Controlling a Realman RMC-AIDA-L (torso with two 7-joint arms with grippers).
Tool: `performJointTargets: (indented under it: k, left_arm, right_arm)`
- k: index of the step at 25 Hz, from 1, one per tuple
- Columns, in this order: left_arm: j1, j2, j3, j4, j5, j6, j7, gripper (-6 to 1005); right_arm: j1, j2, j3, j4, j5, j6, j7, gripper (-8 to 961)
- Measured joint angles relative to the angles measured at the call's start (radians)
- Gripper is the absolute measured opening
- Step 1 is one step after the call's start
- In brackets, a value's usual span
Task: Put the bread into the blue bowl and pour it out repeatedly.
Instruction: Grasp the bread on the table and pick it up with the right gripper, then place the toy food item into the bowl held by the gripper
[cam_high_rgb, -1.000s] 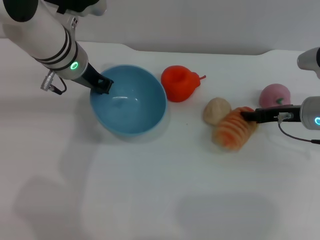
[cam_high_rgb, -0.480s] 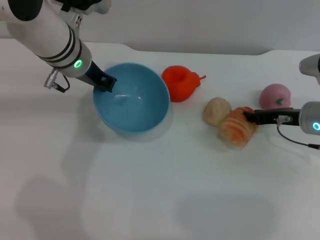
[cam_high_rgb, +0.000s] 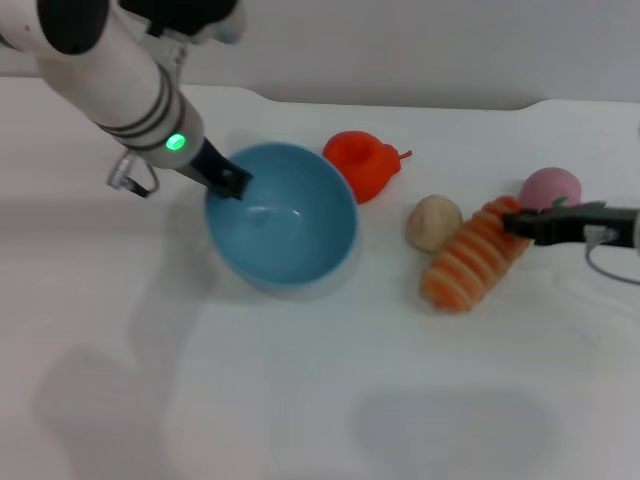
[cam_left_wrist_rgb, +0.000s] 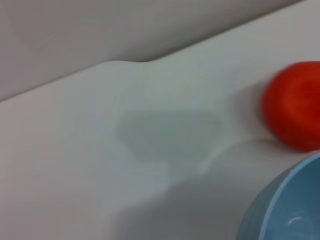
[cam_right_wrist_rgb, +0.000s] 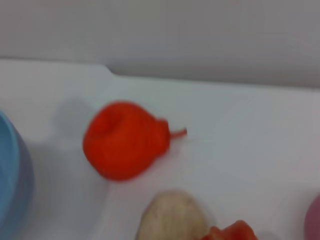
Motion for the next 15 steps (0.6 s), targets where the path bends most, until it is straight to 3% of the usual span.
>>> performJointTargets:
  k: [5,15]
  left_arm:
    - [-0.013,-0.001,0.08,0.0,-0.041,-0.001,-0.008,-1]
    - [-0.055,-0.001,0.121,-0.04,-0.072,-0.018,-0.104,-1]
  right_arm:
    - [-0.071,0.001,0.003,-0.161,0.001,-0.066,0.001,232]
    - [-0.079,0.005,-0.048,-0.316,0.088,-0.115,-0.076,161]
